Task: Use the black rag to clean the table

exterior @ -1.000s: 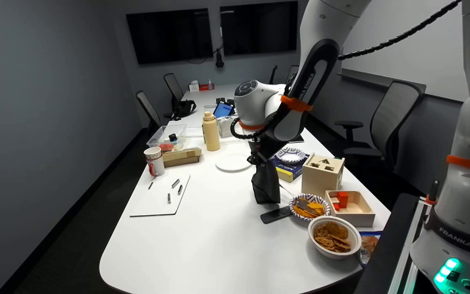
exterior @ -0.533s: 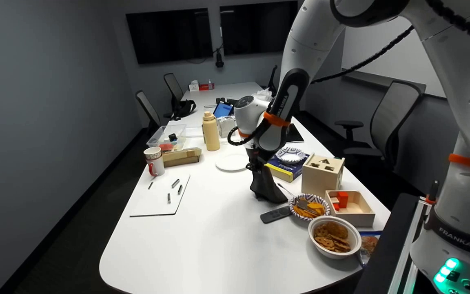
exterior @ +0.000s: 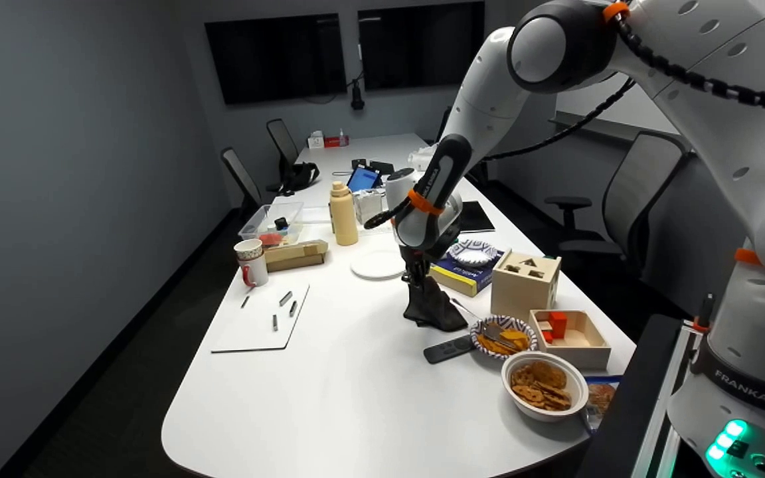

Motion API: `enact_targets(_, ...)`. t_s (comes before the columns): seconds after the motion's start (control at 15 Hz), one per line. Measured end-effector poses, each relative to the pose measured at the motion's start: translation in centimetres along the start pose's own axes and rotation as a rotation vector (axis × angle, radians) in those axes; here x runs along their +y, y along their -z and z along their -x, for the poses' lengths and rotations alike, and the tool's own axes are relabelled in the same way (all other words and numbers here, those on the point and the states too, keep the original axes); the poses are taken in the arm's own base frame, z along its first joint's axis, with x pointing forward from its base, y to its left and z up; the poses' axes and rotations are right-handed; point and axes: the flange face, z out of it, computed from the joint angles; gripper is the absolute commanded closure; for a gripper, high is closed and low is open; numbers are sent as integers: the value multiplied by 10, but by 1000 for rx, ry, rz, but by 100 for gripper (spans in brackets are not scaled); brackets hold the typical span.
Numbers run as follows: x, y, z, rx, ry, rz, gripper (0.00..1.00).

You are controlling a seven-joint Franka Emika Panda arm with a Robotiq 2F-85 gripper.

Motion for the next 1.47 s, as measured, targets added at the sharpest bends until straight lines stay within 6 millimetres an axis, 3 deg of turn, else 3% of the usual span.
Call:
enact_targets(0.33, 10, -6, -24, -21, 126, -75, 99)
enact_targets(0.6, 0, 21, -58, -8, 201, -91, 99)
enact_targets(0.8, 15, 49, -75, -10, 165, -46, 99)
enact_targets(1.0, 56, 61, -62, -70, 58, 27, 99)
enact_targets(1.2, 94, 50, -31, -159, -20, 54, 99)
enact_targets(1.33, 102, 34, -13, -204, -29, 39, 99)
enact_targets(1.47, 93, 22, -5, -228, 8, 13, 99)
